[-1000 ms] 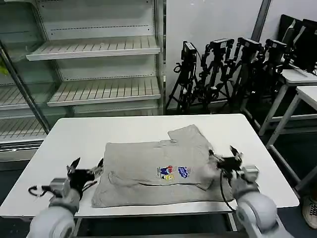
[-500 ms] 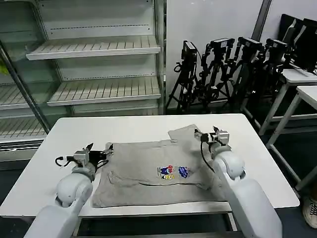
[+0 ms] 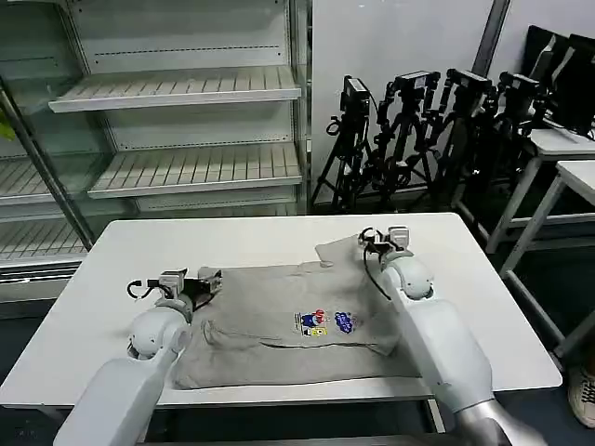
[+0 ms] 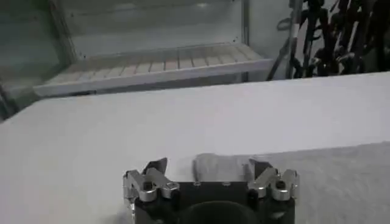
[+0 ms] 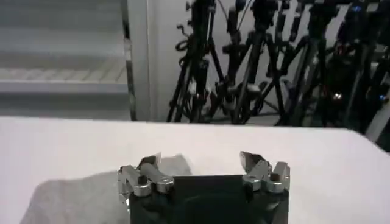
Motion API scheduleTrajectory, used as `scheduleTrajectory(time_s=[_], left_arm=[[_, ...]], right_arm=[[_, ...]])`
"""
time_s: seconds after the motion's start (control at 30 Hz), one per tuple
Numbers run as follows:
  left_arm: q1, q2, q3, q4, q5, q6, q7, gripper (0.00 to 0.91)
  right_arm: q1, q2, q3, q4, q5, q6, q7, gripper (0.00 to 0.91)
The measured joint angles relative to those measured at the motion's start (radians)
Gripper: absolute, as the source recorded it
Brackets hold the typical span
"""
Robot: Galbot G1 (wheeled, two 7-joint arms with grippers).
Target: Fold and organize the clothes.
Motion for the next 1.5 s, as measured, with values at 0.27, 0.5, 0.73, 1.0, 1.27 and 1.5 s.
scheduleTrajectory(time_s=[0.27,0.5,0.73,1.0,1.27,1.5], left_arm=[[-0.016,-0.008,0.011,0.034,-0.022,-0.002,0.003,0.01],[-0.016,-0.004,0.015,0.04,-0.036,-0.003,0.015,0.01],[-0.005,0.003,0.01,0.033,-0.049,-0.003,0.028,0.01],[0.017,0.012,-0.007,0.007,-0.076,-0.003,0.041,0.01],[0.039,0.028,-0.037,-0.042,-0.107,0.0,0.041,0.01],[0.07,0.056,-0.081,-0.122,-0.131,0.004,0.037,0.01]], right_arm=[[0.023,0.027,-0.004,-0.088,0.003,0.006,-0.018,0.0],[0.028,0.031,-0.007,-0.109,0.028,0.005,-0.029,0.0],[0.019,0.03,-0.005,-0.11,0.054,0.016,-0.037,0.0],[-0.002,0.025,-0.002,-0.079,0.081,0.083,-0.027,0.0],[-0.031,0.001,-0.006,0.021,0.106,0.164,-0.018,0.0],[-0.087,-0.043,0.006,0.162,0.115,0.196,-0.012,0.0]])
